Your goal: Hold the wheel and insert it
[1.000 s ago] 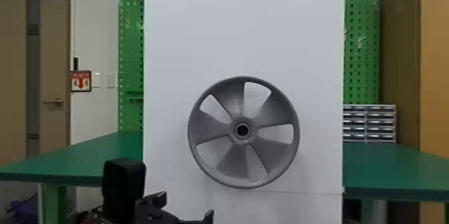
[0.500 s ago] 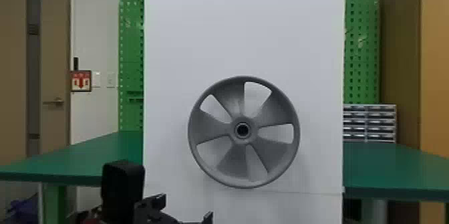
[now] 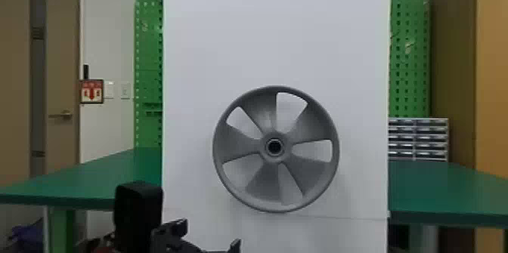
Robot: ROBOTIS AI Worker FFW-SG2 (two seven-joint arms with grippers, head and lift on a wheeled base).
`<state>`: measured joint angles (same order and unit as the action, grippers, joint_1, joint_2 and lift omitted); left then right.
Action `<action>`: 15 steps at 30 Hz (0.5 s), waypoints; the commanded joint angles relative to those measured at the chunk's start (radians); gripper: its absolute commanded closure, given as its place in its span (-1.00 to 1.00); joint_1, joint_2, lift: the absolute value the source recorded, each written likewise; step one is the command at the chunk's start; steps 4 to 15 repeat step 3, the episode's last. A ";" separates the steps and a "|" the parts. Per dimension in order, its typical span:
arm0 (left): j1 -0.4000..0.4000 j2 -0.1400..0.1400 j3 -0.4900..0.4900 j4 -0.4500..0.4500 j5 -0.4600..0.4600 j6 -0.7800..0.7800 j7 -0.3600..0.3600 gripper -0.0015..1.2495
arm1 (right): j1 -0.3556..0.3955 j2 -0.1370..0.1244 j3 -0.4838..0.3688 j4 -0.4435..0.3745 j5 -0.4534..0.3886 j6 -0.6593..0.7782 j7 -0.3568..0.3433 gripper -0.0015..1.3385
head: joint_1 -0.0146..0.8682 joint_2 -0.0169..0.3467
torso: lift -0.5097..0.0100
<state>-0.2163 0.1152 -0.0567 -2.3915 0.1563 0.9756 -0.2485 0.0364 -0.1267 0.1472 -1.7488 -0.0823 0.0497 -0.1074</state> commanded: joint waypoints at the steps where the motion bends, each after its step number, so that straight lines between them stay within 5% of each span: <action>1: 0.000 0.000 0.000 0.000 -0.001 0.000 0.000 -0.83 | -0.001 0.001 0.000 0.000 0.001 -0.001 0.000 -1.00 | -0.95 -0.13 | -0.87; 15: 0.000 0.000 0.000 0.000 -0.001 0.000 0.000 -0.83 | -0.003 0.001 0.000 0.000 0.001 -0.001 0.000 -1.00 | -0.95 -0.13 | -0.87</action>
